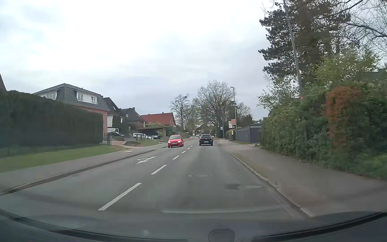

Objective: Follow the waypoints while adhering to traffic rules and regulations

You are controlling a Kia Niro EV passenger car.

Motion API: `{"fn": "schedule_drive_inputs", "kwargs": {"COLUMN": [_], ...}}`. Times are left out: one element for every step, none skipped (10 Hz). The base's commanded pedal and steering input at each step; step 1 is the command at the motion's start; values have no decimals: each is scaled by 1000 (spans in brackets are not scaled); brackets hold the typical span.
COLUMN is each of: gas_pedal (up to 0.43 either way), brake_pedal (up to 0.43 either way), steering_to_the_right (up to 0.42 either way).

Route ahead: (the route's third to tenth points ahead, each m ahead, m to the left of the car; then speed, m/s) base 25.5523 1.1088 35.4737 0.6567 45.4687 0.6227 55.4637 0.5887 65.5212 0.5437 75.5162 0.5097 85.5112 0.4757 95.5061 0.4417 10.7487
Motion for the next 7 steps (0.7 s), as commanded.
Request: {"fn": "schedule_drive_inputs", "kwargs": {"gas_pedal": [378, 378, 378, 378, 378, 378, 370], "brake_pedal": [0, 0, 0, 0, 0, 0, 0], "steering_to_the_right": [4, 4, 4, 3, -1, -2, 0]}}
